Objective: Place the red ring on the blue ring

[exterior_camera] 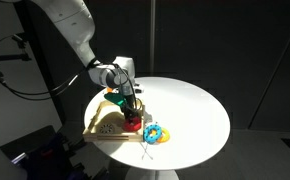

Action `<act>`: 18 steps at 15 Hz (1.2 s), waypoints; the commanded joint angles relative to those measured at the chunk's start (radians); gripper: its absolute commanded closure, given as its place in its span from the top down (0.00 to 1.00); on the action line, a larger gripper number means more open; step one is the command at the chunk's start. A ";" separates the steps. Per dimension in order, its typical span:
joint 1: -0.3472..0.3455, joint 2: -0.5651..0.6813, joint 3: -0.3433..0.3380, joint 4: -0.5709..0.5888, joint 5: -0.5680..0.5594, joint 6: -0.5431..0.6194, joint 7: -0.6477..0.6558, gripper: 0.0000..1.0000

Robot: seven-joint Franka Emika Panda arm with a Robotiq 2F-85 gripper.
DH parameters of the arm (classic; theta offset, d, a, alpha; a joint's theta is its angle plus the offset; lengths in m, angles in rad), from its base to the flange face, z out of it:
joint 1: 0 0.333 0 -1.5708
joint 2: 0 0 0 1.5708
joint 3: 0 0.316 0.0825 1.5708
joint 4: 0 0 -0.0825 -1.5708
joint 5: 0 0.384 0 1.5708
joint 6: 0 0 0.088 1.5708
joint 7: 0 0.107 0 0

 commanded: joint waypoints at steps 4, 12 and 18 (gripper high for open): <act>-0.043 -0.092 0.025 0.040 0.068 -0.107 -0.091 0.10; -0.052 -0.107 -0.022 0.149 0.049 -0.180 -0.074 0.10; -0.054 -0.026 -0.093 0.230 -0.008 -0.205 -0.030 0.10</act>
